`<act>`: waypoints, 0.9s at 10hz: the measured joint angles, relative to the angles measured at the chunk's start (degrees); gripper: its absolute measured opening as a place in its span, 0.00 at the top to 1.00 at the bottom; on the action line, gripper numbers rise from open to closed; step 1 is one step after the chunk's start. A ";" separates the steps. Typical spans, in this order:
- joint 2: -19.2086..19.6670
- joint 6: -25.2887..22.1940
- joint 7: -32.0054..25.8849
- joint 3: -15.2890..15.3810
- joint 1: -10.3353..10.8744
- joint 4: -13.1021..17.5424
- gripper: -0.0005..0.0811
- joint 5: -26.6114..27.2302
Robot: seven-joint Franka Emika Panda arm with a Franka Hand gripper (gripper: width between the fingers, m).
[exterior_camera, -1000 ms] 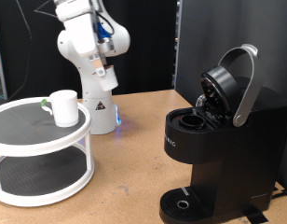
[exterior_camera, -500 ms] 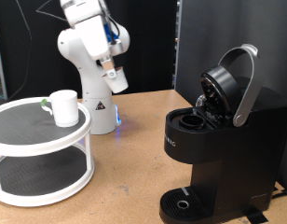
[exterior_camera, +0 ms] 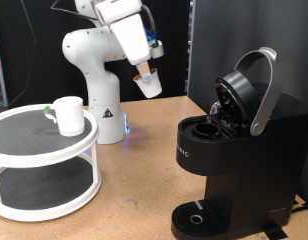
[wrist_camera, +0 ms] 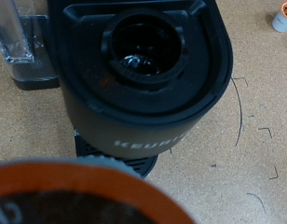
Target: Make a cup of coffee with the keurig machine
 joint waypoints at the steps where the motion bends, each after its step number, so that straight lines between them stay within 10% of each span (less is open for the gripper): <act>1: 2.00 -0.01 0.36 0.50 0.44 1.62 0.47 0.00; 9: 10.24 0.69 4.25 1.47 2.67 9.33 0.47 2.46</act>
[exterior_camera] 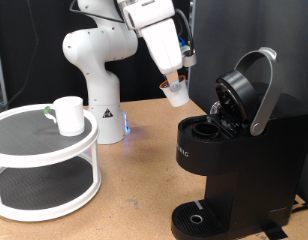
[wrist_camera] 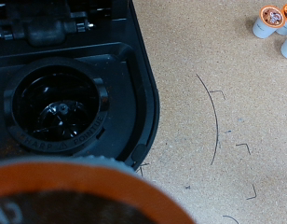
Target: Make a cup of coffee with the keurig machine
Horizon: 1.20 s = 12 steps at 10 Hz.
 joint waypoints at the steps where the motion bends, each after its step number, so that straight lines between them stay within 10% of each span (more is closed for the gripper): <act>1: 0.00 -0.27 -0.88 -0.05 0.00 -0.05 0.47 0.00; 12: 0.60 6.64 0.49 5.85 1.90 -5.72 0.47 1.11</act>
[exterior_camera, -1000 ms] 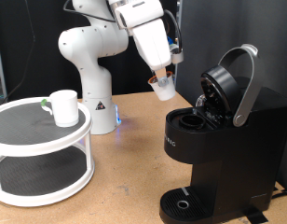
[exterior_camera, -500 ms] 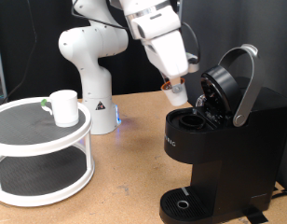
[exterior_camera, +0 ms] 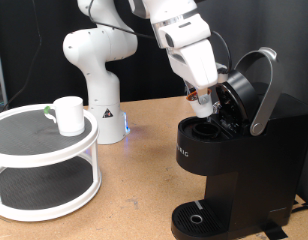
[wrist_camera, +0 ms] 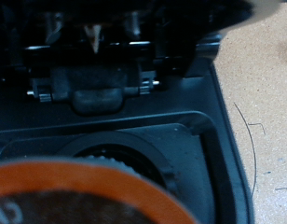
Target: Make a cup of coffee with the keurig machine
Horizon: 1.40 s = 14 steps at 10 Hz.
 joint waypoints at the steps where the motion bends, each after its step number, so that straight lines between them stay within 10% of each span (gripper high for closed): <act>1: 0.04 1.39 0.95 0.67 0.00 -0.93 0.47 -0.74; 7: 2.22 7.65 5.29 2.72 -0.02 -3.28 0.47 -3.17; 14: 8.01 3.79 7.81 3.10 -0.09 1.12 0.47 -6.95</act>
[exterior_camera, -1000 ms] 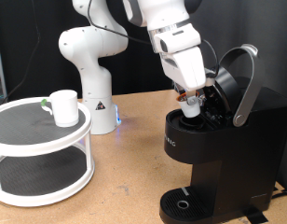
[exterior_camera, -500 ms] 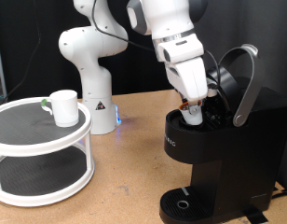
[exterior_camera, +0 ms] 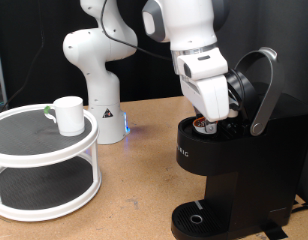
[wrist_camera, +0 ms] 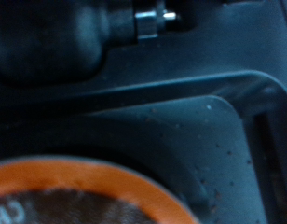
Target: Make a cup of coffee with the keurig machine
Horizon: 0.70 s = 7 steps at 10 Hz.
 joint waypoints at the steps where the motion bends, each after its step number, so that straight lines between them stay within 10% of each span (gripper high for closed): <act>1: 0.68 -1.20 0.00 0.03 0.00 0.92 0.47 -0.40; 4: 1.45 -2.63 0.00 0.04 0.01 2.10 0.46 -0.74; 7: 2.49 -2.49 -0.13 0.17 0.05 2.66 0.07 -0.47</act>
